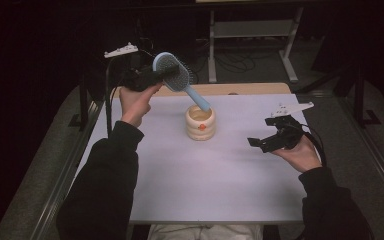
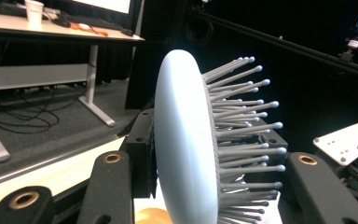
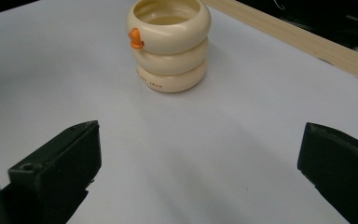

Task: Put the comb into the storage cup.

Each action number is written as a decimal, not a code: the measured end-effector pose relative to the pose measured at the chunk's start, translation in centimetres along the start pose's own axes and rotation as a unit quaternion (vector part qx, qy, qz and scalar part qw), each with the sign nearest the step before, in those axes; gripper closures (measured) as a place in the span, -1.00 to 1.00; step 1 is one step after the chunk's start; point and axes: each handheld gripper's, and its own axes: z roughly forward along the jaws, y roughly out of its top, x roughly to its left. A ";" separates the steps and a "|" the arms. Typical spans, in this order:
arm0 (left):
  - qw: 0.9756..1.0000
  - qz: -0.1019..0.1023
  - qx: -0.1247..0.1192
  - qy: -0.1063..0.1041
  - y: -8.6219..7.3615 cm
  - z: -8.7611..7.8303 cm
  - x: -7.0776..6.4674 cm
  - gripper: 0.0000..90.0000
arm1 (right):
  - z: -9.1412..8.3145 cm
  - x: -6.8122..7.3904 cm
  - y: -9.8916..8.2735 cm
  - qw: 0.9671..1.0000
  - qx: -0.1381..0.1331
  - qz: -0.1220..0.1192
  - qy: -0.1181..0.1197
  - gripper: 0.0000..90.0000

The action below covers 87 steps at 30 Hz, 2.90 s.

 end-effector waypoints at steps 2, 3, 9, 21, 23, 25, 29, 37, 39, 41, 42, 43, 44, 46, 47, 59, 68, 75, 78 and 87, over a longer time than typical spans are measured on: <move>1.000 0.004 0.000 0.002 0.0 0.0 0.1 0.17 | -0.2 -0.1 -0.4 1.000 -0.004 0.006 0.002 -1.00; 1.000 0.005 0.000 0.004 0.0 0.0 0.1 0.17 | -0.3 -0.1 -0.7 1.000 -0.007 0.010 0.004 -1.00; 1.000 0.013 0.001 0.017 -0.4 0.1 0.6 0.17 | -0.6 -0.1 -2.2 1.000 -0.013 0.017 -0.004 -1.00; 0.999 0.012 0.006 0.036 -1.1 1.1 1.5 0.17 | -1.8 0.2 -4.9 0.999 -0.028 0.032 -0.006 -1.00; 0.999 0.012 0.010 0.037 -1.3 1.3 1.6 0.17 | -2.1 0.2 -5.3 0.999 -0.030 0.035 -0.009 -1.00; 0.999 0.013 0.013 0.039 -1.4 1.4 1.7 0.17 | -2.3 0.1 -5.7 0.999 -0.032 0.036 -0.011 -1.00; 0.999 0.015 0.019 0.045 -1.6 1.8 1.8 0.17 | -2.7 -0.1 -6.3 0.998 -0.040 0.042 -0.018 -1.00; 0.998 0.017 0.035 0.048 -2.3 2.8 1.8 0.17 | -2.7 -0.1 -7.1 0.998 -0.035 0.046 -0.018 -1.00; 0.998 0.018 0.039 0.049 -2.7 3.1 1.8 0.17 | -2.6 -0.1 -7.2 0.998 -0.031 0.046 -0.017 -1.00; 0.998 0.014 0.039 0.047 -3.2 3.3 2.0 0.17 | -2.6 0.0 -7.3 0.998 -0.029 0.046 -0.018 -1.00; 0.998 0.011 0.041 0.045 -3.4 3.3 2.0 0.17 | -2.6 0.1 -7.3 0.998 -0.029 0.045 -0.018 -1.00; 0.998 0.009 0.042 0.046 -3.6 3.4 2.1 0.17 | -2.5 0.1 -7.3 0.998 -0.029 0.043 -0.018 -1.00; 0.998 0.012 0.047 0.047 -3.8 3.5 2.1 0.17 | -2.5 0.1 -7.3 0.998 -0.029 0.042 -0.019 -1.00; 0.997 0.015 0.054 0.051 -4.0 3.6 2.1 0.17 | -2.6 0.1 -7.3 0.998 -0.030 0.044 -0.019 -1.00; 0.997 0.015 0.054 0.051 -4.1 3.7 2.2 0.17 | -2.6 0.1 -7.4 0.998 -0.031 0.044 -0.019 -1.00; 0.996 0.009 0.068 0.054 -5.7 4.4 2.9 0.17 | -2.9 0.1 -7.7 0.998 -0.042 0.042 -0.022 -1.00; 0.996 0.001 0.070 0.052 -7.2 4.7 3.1 0.17 | -3.1 0.3 -7.9 0.997 -0.052 0.043 -0.026 -1.00; 0.996 -0.013 0.072 0.055 -8.4 5.0 3.7 0.16 | -3.0 0.2 -8.0 0.997 -0.052 0.046 -0.027 -1.00; 0.996 -0.019 0.071 0.053 -8.6 5.2 3.9 0.16 | -2.9 0.3 -8.1 0.997 -0.050 0.046 -0.025 -1.00; 0.996 -0.021 0.076 0.045 -9.2 6.0 3.6 0.15 | -3.2 0.4 -8.0 0.997 -0.055 0.038 -0.029 -1.00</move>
